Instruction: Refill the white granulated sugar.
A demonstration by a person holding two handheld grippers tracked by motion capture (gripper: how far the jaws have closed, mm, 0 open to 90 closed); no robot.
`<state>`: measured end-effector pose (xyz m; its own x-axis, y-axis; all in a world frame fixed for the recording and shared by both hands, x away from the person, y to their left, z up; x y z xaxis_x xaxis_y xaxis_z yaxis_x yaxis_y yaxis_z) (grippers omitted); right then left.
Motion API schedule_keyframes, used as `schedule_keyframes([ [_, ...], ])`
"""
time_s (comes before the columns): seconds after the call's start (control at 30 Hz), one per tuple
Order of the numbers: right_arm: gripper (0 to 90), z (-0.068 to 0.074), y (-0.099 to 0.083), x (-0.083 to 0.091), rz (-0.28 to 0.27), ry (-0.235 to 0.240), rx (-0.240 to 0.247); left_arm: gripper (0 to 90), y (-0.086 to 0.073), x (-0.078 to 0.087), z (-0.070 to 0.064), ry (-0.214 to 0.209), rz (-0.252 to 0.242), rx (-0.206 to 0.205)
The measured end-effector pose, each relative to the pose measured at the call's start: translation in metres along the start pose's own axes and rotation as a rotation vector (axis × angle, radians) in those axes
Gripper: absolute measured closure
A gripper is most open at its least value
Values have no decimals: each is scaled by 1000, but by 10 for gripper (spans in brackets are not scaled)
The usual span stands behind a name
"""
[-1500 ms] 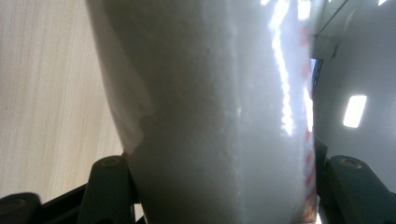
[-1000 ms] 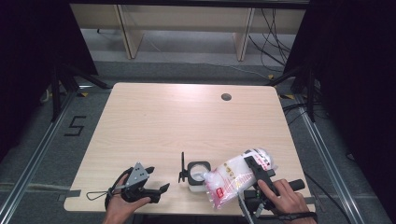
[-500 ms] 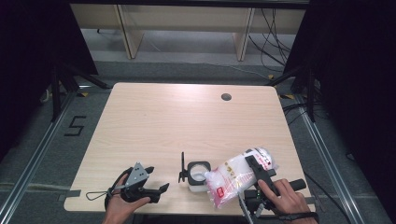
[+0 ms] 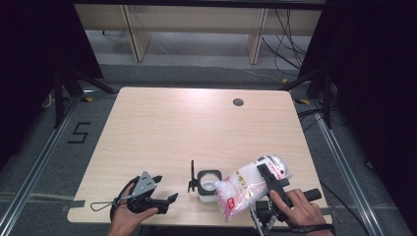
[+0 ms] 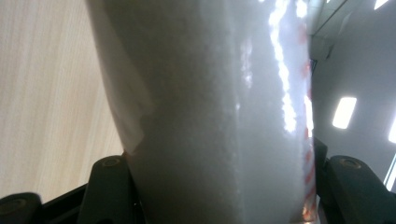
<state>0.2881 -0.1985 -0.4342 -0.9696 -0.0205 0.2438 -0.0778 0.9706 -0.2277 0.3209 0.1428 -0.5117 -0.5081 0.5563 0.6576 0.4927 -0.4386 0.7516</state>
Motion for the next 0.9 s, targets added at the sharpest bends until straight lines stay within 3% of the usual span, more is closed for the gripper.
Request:
schedule_keyframes([
  [0.07, 426, -2, 0, 1, 9, 21, 25, 170, 0, 1, -1, -1, 5, 3],
  [0.1, 426, 1, -1, -1, -16, 4, -18, 170, -1, 0, -1, 0, 3, 4],
  [0.13, 426, 1, -1, -3, -38, 6, -28, 170, -1, 0, -1, 0, 5, 4],
  [0.27, 426, 2, -2, -3, -35, 13, -36, 170, 0, 1, 0, 4, 2, -5],
  [0.3, 426, 0, -2, -4, -47, 1, -15, 170, -1, 1, -1, 5, 5, 8],
  [0.33, 426, 1, -2, -4, -48, 3, -33, 170, 0, 1, -1, 0, 2, 8],
  [0.4, 426, 4, -1, -4, -36, 18, -49, 170, 0, 1, -1, 5, 2, 7],
  [0.43, 426, 6, -2, -2, -2, 18, -75, 170, 0, 1, -1, 6, 3, -6],
  [0.47, 426, 4, 0, -5, -39, 18, -36, 170, 0, 2, -1, 5, 3, -8],
  [0.53, 427, 3, 0, -5, -54, 17, -48, 170, 0, 2, 0, 9, 5, 3],
  [0.57, 426, 1, -1, -4, -56, 13, -19, 170, 0, 2, 0, 7, 3, 4],
  [0.63, 427, 0, -2, -1, 1, 39, 3, 170, 0, 2, 0, 8, 5, -8],
  [0.67, 427, 3, -3, -1, 10, 44, -38, 171, 0, 2, 0, 2, 3, 0],
  [0.77, 427, 2, -3, -1, 17, 56, -7, 171, 1, 1, -1, -2, -16, 8],
  [0.83, 427, 3, -3, -1, 7, 44, -46, 171, 0, 1, 0, 2, -6, -1],
  [0.9, 427, -1, -2, 0, 9, 44, 10, 171, 0, 2, 1, 4, -3, 0],
])
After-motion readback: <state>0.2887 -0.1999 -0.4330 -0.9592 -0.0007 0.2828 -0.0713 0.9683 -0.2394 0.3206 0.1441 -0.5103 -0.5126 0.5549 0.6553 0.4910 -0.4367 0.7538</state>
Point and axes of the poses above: each handheld gripper's, and its own axes: x roughly backward along the jaws, y roughly out of its top, z roughly to its left, the point moved 3 cm from there along -x, roughly forward along the jaws, and after that the axes turned 10 degrees about z, right-handed, at the moved point
